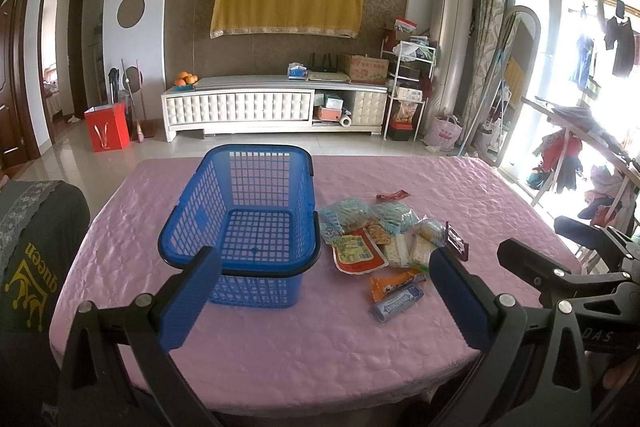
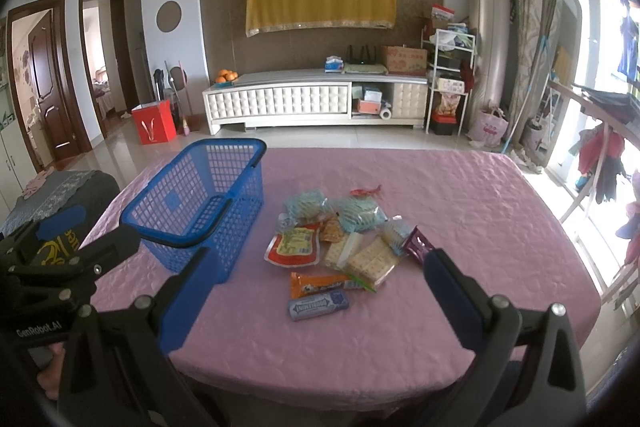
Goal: Organize snacks
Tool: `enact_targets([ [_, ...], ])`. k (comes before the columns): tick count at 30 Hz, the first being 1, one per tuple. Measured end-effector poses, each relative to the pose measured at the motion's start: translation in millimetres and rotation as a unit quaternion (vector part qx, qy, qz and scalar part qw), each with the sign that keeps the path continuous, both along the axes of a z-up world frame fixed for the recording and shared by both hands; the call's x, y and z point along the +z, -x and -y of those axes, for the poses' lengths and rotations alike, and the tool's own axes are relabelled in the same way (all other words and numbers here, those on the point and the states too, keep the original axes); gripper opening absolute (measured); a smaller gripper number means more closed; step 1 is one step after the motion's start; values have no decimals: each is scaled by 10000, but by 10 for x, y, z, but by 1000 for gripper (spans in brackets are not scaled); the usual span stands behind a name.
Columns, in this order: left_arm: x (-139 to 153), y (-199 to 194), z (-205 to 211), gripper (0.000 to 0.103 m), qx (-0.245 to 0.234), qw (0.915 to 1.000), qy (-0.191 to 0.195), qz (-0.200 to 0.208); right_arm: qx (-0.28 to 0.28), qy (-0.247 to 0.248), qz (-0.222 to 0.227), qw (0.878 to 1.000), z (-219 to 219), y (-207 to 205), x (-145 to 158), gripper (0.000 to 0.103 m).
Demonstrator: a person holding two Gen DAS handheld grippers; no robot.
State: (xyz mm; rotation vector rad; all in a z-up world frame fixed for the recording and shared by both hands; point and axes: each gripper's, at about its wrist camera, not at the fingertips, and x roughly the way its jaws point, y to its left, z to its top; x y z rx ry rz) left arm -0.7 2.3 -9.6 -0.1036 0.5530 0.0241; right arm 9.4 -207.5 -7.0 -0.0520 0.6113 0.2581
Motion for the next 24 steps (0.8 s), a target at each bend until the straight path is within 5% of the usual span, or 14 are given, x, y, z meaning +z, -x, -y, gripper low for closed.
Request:
enact_targets([
  [24,43,-153,137,103,-47,9998,-5,-168,59,-57,-49,10000,72,-46,-20,103],
])
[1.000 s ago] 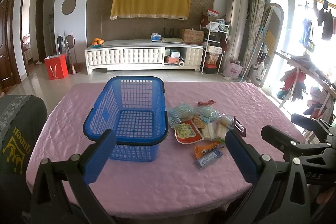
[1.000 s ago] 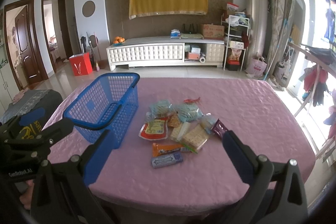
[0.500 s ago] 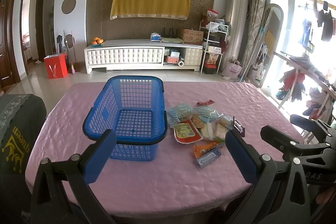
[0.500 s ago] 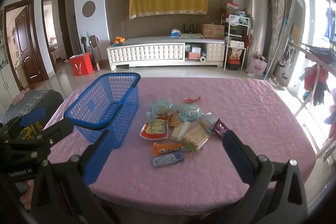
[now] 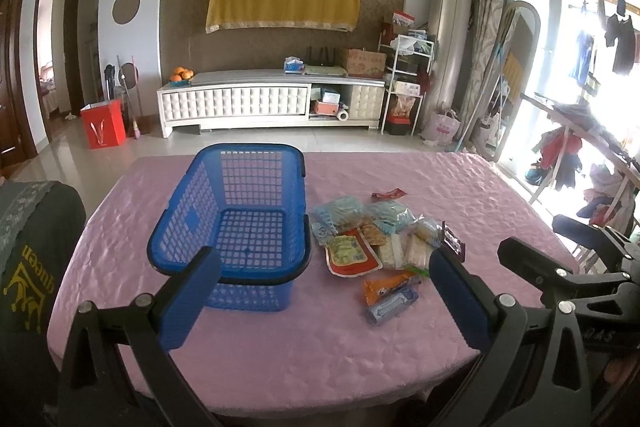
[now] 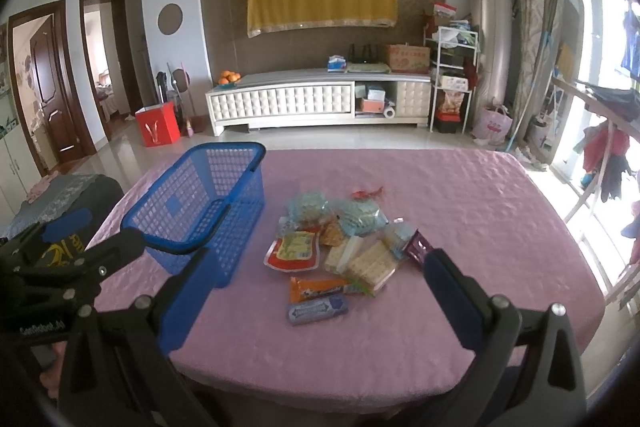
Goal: Organize snacks
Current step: 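Reach the left tool toward the clear cracker pack in the snack pile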
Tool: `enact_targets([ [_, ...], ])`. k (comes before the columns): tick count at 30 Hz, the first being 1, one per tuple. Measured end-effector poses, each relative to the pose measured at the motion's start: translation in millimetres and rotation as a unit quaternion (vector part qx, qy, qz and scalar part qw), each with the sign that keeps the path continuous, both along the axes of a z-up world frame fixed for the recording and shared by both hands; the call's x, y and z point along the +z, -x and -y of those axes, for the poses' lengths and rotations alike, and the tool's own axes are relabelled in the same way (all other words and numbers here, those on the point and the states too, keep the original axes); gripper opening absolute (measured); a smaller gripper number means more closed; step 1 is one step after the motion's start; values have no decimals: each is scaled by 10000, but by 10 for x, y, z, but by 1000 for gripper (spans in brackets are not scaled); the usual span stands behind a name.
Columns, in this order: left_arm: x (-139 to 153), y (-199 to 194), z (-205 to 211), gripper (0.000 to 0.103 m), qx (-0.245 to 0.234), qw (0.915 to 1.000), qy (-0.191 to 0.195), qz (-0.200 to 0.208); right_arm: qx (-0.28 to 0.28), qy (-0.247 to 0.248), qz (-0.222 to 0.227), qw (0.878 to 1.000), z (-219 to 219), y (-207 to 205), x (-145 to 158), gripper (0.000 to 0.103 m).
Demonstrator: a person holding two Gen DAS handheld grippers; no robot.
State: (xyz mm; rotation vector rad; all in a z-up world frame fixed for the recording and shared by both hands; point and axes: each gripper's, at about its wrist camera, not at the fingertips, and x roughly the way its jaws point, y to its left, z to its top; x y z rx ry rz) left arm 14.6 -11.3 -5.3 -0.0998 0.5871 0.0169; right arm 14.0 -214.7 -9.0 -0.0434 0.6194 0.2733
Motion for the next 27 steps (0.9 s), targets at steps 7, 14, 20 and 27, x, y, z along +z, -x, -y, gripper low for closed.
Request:
enact_targets([
  [7,-25,-228,74,103,-78,9996,112,-228,48,-2,-67,10000,140,-196,36,103],
  [14,-156,-518,276,103,-169,9984,-5,-537,31,-56,-322,9995,382,-424,-133,103],
  [20,-334,-874,514,103,-468,9942,-119,-963,-29,-191,-692,9974,642,-648,-340,103],
  [27,-575,-1310,832,103,-977,9836,-328,-1482,-42,-192,-926,9955,919,-922,-531,97],
])
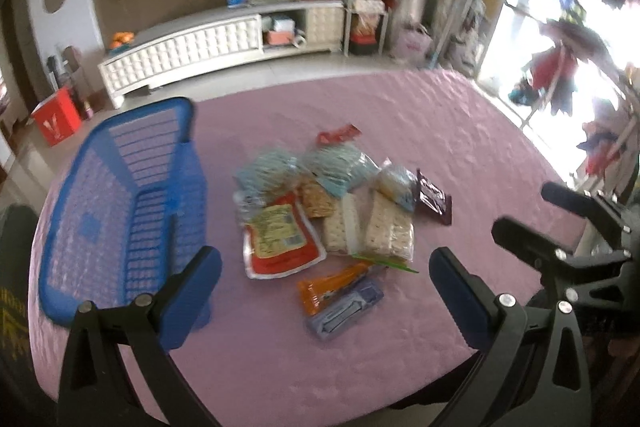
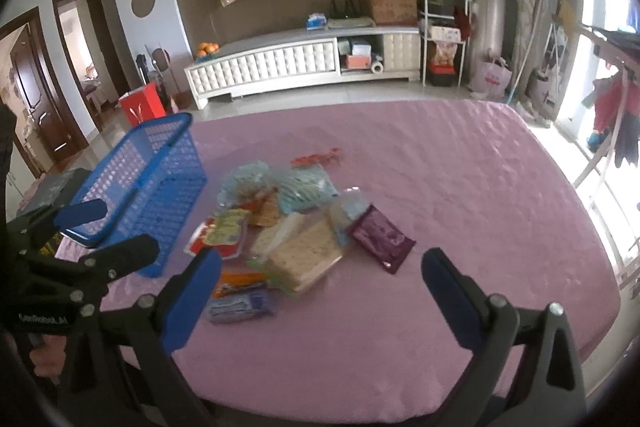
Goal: Organize snacks
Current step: 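Reach the left tool toward the clear cracker pack in the snack pile, then grasp the cracker pack with the left tool while the right tool grasps another cracker pack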
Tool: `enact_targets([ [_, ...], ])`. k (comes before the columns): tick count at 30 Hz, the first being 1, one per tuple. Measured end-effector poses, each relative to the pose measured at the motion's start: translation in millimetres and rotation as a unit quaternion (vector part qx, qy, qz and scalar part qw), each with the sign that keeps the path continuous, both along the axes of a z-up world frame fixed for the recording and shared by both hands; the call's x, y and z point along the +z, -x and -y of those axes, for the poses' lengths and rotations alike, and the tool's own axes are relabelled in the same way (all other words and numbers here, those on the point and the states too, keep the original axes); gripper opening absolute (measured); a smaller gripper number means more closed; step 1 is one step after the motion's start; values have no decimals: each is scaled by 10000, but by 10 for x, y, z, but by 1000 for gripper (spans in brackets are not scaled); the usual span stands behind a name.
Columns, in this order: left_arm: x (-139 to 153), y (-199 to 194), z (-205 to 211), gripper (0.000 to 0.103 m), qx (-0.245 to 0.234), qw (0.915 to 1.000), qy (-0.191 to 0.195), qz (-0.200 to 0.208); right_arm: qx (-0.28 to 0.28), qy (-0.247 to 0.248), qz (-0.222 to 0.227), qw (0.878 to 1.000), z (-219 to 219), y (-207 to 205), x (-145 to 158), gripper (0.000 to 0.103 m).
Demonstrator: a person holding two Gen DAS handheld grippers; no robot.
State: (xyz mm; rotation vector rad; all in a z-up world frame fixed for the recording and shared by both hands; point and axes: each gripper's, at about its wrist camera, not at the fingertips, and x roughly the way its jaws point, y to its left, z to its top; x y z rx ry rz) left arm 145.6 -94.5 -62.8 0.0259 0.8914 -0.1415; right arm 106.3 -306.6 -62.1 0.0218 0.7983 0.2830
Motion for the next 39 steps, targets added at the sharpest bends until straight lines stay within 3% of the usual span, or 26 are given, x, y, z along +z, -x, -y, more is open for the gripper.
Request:
enact_targets([
  [9,-448,-485,521,103,-1003,9909,-555,-708,-98,-52,-466,9989,333,-323,-434,80],
  [14,-717,-753,679,90,-1081,9862,-816,-950,-250,-18,-690,9973,501,-430,-621,79],
  [23,-1096,-1044,868,89,-1406,9729,-919,-1586,-345,-99,-993,9944,638,-546,-895,79],
  [26,-1178,-1083,904,80,-1440,9703,-936,-1705,-336,-99,-1019,9942,630,-571,-937,79],
  [28,-1238,-1116,929,78,-1402,9695,-1013,-1739,-343,-84,-1022,9941,642,-573,-950,79],
  [29,-1261,-1120,949,70,-1383,9695,-1079,-1712,-347,-84,-1021,9941,644,-575,-958,79],
  [30,-1271,-1128,966,56,-1353,9699,-1092,-1707,-357,-56,-1017,9942,654,-571,-959,79],
  [39,-1154,-994,905,53,-1142,9771,-659,-1669,-406,2,-929,9948,659,-536,-876,79],
])
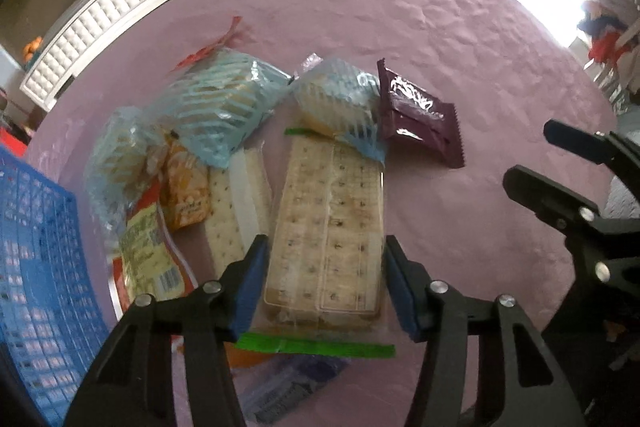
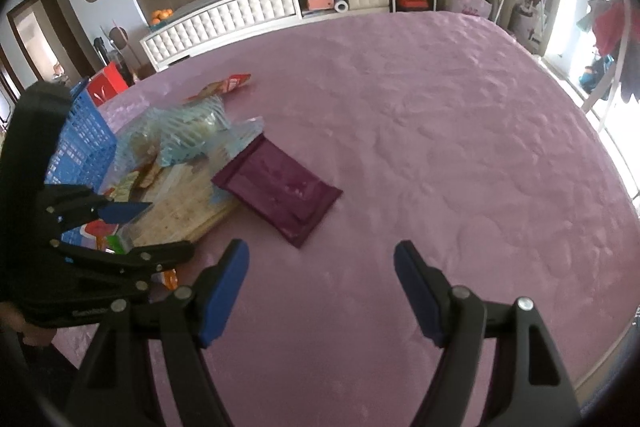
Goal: Organize snacks
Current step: 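Grasp the cracker pack with the left tool while the right tool grasps another cracker pack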
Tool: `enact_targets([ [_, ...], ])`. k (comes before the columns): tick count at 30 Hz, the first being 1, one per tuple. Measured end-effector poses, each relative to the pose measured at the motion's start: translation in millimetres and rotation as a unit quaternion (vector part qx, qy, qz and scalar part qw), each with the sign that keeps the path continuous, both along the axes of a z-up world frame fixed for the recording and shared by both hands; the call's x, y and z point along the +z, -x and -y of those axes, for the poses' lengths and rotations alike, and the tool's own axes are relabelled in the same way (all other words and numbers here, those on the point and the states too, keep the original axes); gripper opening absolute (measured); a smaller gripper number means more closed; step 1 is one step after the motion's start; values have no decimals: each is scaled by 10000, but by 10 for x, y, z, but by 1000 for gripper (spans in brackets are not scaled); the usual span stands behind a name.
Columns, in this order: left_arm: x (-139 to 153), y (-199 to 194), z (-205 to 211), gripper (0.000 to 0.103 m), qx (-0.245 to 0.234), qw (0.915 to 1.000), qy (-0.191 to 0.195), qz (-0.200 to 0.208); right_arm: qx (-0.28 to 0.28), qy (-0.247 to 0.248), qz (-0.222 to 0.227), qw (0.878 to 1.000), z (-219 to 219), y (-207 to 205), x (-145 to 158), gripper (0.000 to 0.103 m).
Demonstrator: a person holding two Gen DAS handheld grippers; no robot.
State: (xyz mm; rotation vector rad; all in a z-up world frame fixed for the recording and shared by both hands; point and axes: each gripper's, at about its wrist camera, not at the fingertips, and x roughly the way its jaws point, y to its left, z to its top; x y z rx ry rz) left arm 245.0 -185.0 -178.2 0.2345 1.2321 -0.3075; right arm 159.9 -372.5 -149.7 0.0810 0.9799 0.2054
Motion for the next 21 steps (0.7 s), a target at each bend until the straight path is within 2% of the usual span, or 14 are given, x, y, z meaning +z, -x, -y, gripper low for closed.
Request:
enact_targets([
  [9,384,346,-477,53,614,9967,296,439,210,-19,21,9998,-215,20,136,79],
  [15,594,451,-881,53,1102,9903,230,811,524,187,100,9984,-544,8,170,79],
  [21,613,493,-1121,53,1408,9850,179,979,817,48,-58,9966,-875,-113,138,79],
])
